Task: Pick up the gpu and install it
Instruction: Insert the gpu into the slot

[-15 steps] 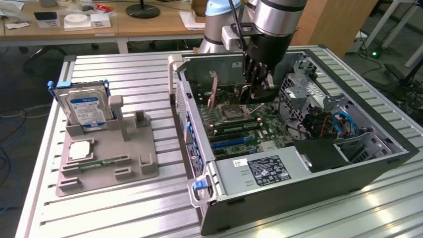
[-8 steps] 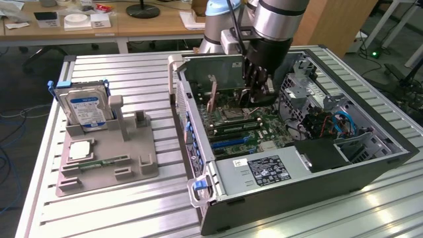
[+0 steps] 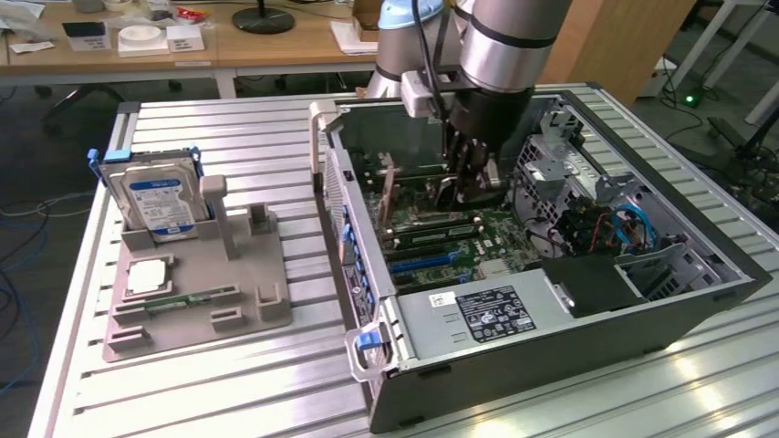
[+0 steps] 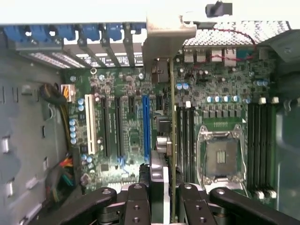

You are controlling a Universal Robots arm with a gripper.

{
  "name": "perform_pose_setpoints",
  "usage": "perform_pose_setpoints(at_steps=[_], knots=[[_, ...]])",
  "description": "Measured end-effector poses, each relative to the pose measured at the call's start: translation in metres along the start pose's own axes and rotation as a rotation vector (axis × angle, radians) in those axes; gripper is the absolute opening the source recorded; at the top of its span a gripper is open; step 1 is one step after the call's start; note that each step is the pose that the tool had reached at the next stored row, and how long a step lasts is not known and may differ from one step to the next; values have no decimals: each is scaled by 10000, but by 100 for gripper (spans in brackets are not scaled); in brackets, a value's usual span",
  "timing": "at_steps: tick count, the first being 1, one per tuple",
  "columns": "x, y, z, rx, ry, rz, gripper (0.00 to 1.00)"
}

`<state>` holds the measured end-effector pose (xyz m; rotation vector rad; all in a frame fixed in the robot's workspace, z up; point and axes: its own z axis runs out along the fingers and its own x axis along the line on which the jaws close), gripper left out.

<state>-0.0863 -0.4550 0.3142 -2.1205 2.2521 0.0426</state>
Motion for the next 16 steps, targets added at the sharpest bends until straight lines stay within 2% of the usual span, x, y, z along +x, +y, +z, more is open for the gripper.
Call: perform_pose_setpoints(at_steps=[4, 11, 16], knots=[[107, -3, 54, 1, -3, 6, 28], [120, 4, 177, 0, 0, 13, 28], [122, 5, 204, 1, 0, 20, 28]])
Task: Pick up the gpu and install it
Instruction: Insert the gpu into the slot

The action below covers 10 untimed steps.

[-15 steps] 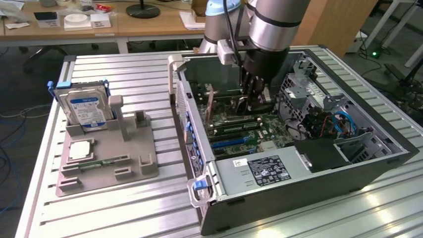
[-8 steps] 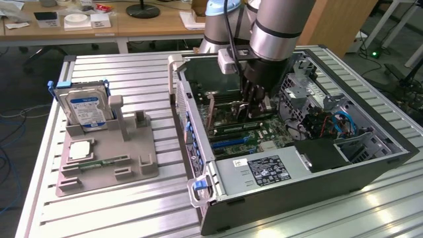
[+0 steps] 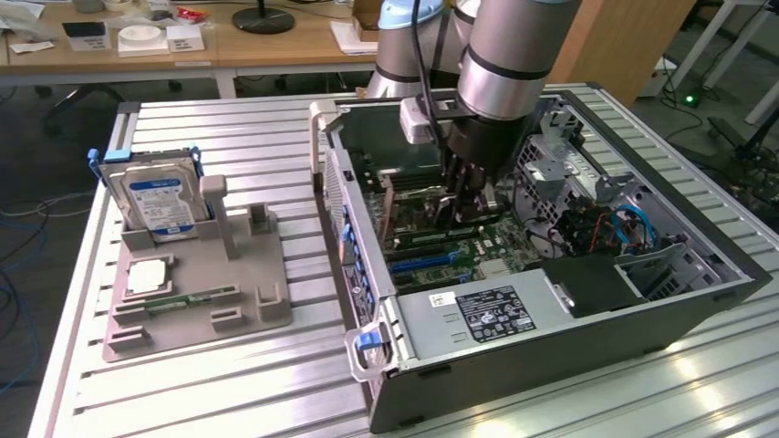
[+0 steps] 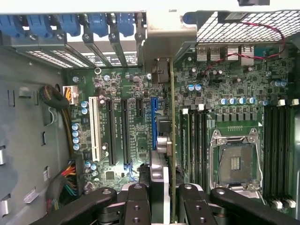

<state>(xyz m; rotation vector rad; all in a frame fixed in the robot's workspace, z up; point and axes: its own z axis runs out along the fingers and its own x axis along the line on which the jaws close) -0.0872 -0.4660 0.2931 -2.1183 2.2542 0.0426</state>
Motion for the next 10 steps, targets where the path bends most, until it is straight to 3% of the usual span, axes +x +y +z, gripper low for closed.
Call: perform_pose_setpoints(at_steps=[10], knots=[[10, 29, 168, 0, 0, 0, 28]])
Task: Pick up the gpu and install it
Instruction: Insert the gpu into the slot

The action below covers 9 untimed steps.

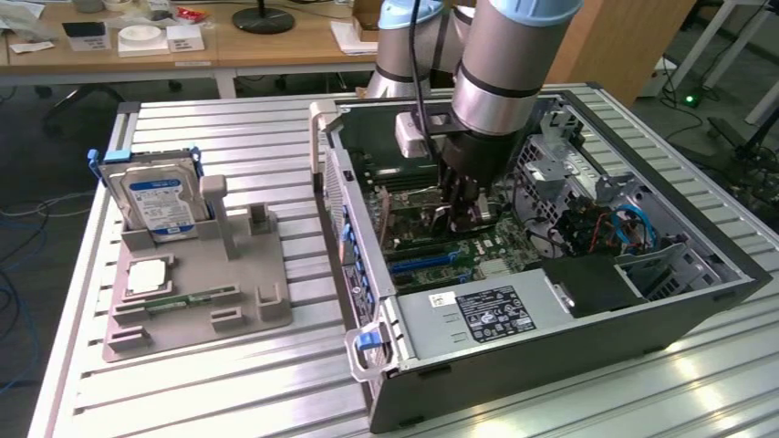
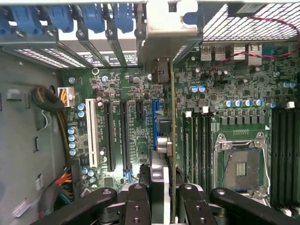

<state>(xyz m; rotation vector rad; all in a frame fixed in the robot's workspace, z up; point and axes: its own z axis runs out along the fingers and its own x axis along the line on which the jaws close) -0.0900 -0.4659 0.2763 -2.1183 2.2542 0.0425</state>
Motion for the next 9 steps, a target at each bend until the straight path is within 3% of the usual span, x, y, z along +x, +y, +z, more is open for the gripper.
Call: perform_pose_setpoints(at_steps=[5, 9], knots=[[6, 18, 85, -5, -1, 0, 28], [6, 19, 84, -6, 2, 0, 28]])
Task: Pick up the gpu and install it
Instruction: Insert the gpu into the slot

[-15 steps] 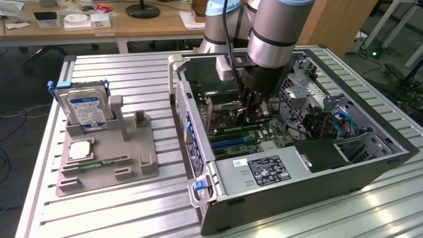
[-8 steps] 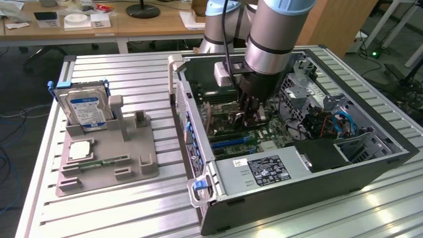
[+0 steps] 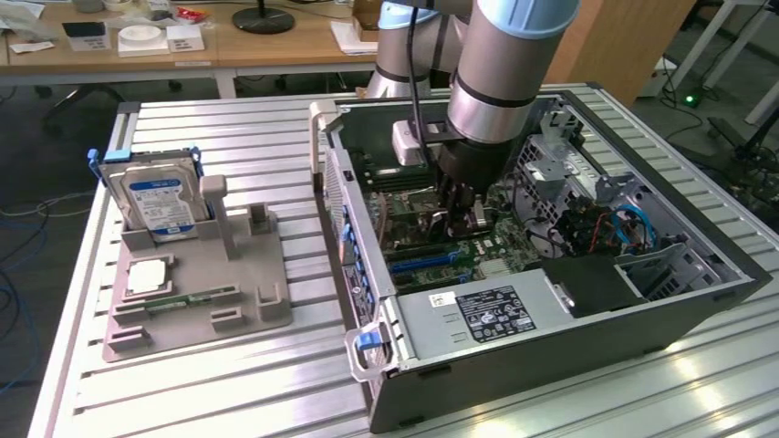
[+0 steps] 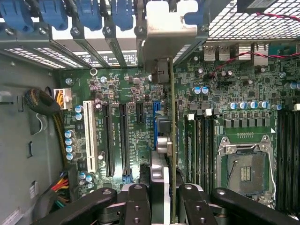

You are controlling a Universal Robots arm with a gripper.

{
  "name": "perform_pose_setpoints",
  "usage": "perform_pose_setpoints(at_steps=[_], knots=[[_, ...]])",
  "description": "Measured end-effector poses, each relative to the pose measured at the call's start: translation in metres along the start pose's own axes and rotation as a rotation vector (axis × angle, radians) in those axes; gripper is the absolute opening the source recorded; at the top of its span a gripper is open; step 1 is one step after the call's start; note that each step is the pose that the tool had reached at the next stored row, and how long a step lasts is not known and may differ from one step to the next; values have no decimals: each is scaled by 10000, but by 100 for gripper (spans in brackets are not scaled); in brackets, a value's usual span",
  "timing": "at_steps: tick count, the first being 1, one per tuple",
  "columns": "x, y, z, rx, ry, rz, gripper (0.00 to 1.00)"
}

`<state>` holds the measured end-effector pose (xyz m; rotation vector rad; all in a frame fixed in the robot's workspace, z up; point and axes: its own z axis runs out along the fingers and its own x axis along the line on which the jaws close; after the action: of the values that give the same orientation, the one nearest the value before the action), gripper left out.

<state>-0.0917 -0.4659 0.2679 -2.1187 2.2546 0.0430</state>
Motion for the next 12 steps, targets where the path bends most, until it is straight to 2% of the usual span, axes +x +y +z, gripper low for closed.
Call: perform_pose_setpoints(at_steps=[3, 7, 12], knots=[[0, 0, 3, 0, -2, 0, 28], [3, 1, 61, 0, -2, 1, 28], [7, 48, 78, 1, -2, 1, 28]])
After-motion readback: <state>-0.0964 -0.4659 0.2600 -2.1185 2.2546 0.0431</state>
